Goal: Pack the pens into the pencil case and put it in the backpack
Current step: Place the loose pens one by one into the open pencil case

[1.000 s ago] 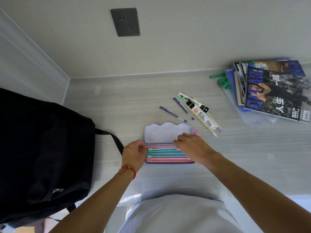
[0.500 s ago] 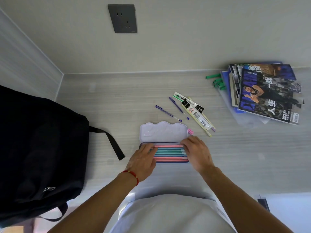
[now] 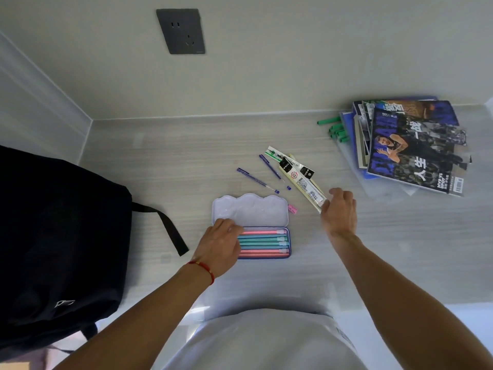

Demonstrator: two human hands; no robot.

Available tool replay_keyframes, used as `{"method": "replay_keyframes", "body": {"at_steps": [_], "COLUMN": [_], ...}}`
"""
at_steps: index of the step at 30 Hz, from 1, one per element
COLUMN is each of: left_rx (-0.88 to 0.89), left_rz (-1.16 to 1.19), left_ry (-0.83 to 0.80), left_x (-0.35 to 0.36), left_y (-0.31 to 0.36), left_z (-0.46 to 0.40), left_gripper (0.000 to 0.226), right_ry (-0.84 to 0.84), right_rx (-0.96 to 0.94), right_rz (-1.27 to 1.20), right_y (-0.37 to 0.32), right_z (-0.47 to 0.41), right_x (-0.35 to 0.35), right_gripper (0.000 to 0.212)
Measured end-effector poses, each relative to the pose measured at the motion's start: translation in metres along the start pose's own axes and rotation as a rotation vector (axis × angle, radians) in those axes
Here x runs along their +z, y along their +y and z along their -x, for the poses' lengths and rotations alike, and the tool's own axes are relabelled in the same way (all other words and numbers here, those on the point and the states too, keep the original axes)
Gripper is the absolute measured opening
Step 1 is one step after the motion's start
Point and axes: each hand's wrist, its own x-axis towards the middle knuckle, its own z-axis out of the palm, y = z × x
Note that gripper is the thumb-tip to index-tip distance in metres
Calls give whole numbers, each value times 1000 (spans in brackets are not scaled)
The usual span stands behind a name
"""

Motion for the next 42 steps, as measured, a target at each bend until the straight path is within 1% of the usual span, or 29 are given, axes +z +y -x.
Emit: {"method": "replay_keyframes", "body": {"at_steps": [2,5,9,13,20,22,24,28,29,31,32,34,35,36,37,38,40,41,42], "left_rx": [-17,-37,-60,-91,-114,-110,-129,-242,-263,-344,-402,-529,-599,-670,-722,-748,-724,-702,-695], "left_rz": [14,48,70,91,124,144,179,331,367,492,591,875,1041,1188,1289,1340,1296,1237,1198], "left_ry": [52,116,126,138,136,145,136,78,76,108,140,210,240,254,252,236,170,137,114], "left_x": [-3,-5,-3,-1,-1,-1,0,1,2,-1,-4,-13,-17,-22,-27,-31,-33,-32,-30], "left_y": [6,18,33,41,51,53,54,54,52,49,47,45,42,37,30,24,13,9,5], "left_z": [1,3,4,2,-5,-7,-7,-11,-12,-15,-16,-21,-25,-29,-31,-32,-28,-25,-22], "left_gripper": [32,32,35,38,36,36,36,36,36,35,36,44,48,49,45,40,42,44,44], "right_ry": [-62,-140,-187,-277,-374,-382,-380,-345,-345,-398,-453,-578,-618,-642,-612,-536,-416,-407,-483], "right_rx": [24,-88,-215,-161,-161,-107,-43,185,194,161,125,-8,-125,-280,-495,-695,-1074,-1140,-1085], "right_rz": [24,112,166,251,277,189,40,-503,-600,-725,-749,-662,-532,-405,-257,-101,141,176,108], "right_y": [5,14,18,9,26,34,42,47,46,42,39,33,30,28,26,22,18,14,8], "right_z": [-11,-16,-18,-29,-30,-27,-21,4,12,26,34,49,56,63,69,74,81,82,84], "right_x": [-3,-2,0,-5,-8,-11,-15,-23,-26,-33,-35,-40,-40,-40,-38,-37,-29,-26,-24], "right_gripper": [32,25,27,36,28,27,25,27,28,27,27,28,28,26,23,17,8,6,9]}}
